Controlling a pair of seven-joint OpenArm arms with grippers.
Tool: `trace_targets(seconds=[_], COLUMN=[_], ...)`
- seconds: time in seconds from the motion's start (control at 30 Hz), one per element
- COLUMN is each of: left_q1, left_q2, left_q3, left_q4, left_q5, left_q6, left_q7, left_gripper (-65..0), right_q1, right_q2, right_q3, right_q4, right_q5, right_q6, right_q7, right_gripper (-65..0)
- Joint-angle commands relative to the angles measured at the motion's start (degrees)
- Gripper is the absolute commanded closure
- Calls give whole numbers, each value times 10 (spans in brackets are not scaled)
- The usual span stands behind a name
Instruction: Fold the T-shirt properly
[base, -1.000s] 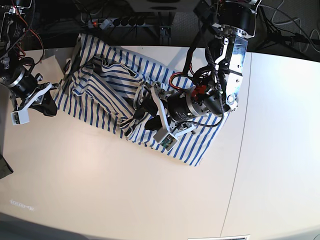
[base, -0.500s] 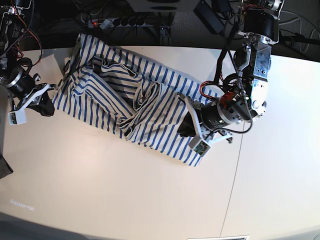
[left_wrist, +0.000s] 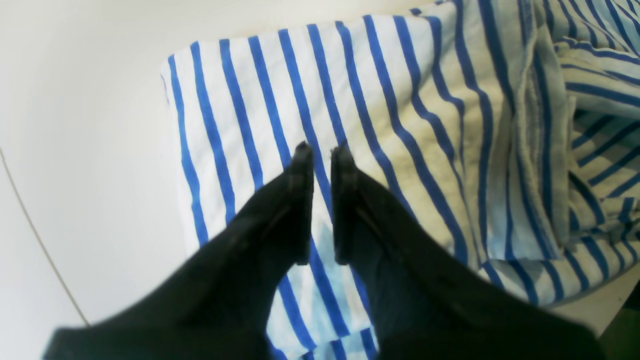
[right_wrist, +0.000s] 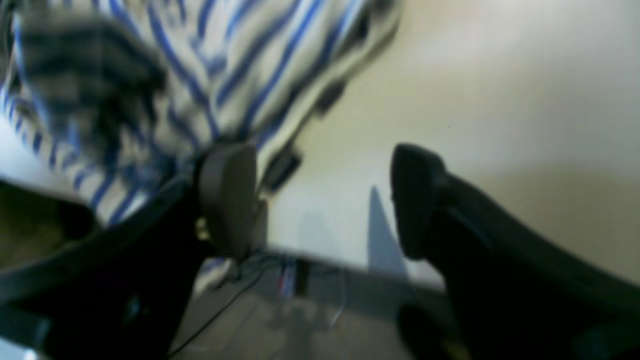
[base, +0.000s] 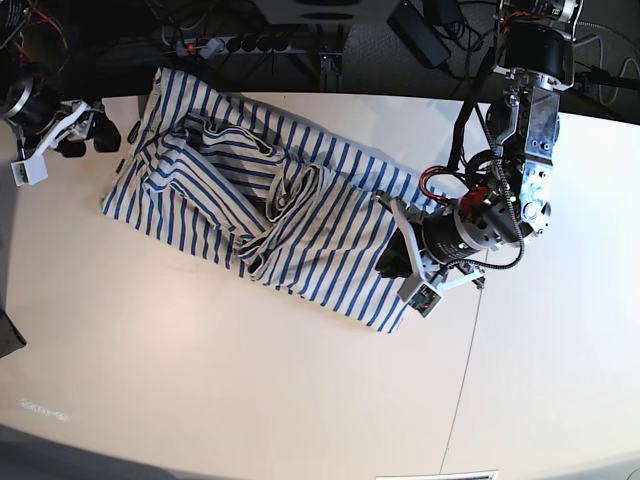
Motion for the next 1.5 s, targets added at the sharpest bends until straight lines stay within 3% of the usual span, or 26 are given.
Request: trace_targets(seconds=[0.0,0.2,0.47,0.77,1.0,1.23,1.47], left_q1=[-9,-9,-10,-10,-10,-10,-9], left_q2=[-2,-2,-2,-13,-26,-32,-32], left_q3=[-1,-1,-1,-1,-1,-1,-1], left_q4=[11,11,11,11,11,11,11], left_q5=[-6,-8,-8,-9,-10,-10,-10], left_q6=[4,4,4,4,4,4,4], left_q7=[-12,-12,-12,-6,-6,-7,-7], left_gripper=[-69,-69,-69,-69,-69,-69,-69], right_q1=[-10,-28,-12,40,55,55,55], right_q2=[11,-1,-56,-91,-97,-135,-149], right_q3=[7,7,7,4,-46,-95,-101], right_q4=[7,7,2,-101,-146,-146,-146], right_q5=[15,29,31,48,62,59,55], right_q6=[38,38,38,39,39,39,39], right_q7=[9,12,14,9,-4,-5,-4], right_gripper=[-422,-422,-422,-422,-422,-422,-419])
